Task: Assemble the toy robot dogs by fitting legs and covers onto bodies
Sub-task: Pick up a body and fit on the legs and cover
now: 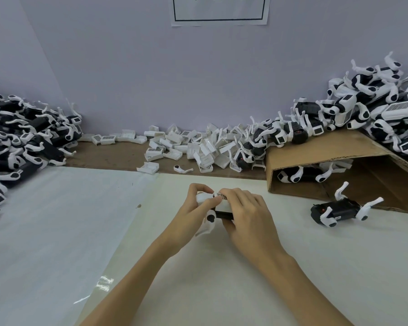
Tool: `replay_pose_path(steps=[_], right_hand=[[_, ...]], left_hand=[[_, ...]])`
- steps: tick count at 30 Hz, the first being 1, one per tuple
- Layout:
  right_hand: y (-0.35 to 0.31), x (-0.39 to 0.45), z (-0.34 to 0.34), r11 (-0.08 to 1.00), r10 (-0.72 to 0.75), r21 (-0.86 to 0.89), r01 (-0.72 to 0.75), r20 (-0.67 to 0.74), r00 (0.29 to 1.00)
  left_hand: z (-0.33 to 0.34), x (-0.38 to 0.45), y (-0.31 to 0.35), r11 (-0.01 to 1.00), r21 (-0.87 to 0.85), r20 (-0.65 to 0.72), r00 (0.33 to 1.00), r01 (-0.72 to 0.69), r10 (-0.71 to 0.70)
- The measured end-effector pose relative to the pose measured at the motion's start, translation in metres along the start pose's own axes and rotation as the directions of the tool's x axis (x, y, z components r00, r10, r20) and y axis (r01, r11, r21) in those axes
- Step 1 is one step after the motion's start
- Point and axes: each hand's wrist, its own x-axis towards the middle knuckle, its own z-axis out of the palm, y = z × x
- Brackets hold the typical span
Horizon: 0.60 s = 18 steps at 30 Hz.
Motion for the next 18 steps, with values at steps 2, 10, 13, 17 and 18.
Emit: replay_pose_path(steps=[2,10,13,17,18], right_hand=[[0.0009,0.0008,-0.0009,1.0,0.024,0.004,-0.024,-0.022,0.999],[0.0017,-0.001,0.004,0.999,0.018,-0.03,-0.019,-0.033,0.999],[0.0021,-0.001,0.0042,0.999,0.045,-0.026,-0.046,-0.045,0.998],[0.0003,-0.0027,0.0061,0.999,0.014,-0.031,-0.016,-0.062,0.998],[0.0003,-0.0028,0.0059,1.0,0.008,-0.027,-0.01,-0.062,0.998]], left_hand=[[0.0011,0.0008,-0.0031,1.0,-0.008,0.009,1.0,-0.006,0.006],[0.0063,-0.0018,-0.0009,0.995,0.071,-0.037,0.997,-0.063,0.065],[0.0064,-0.0013,-0.0002,0.995,0.08,-0.042,0.997,-0.062,0.065],[0.0057,-0.002,0.0004,0.995,0.084,-0.046,0.997,-0.057,0.061],[0.0059,-0.002,0.0008,0.994,0.088,-0.045,0.997,-0.062,0.066]])
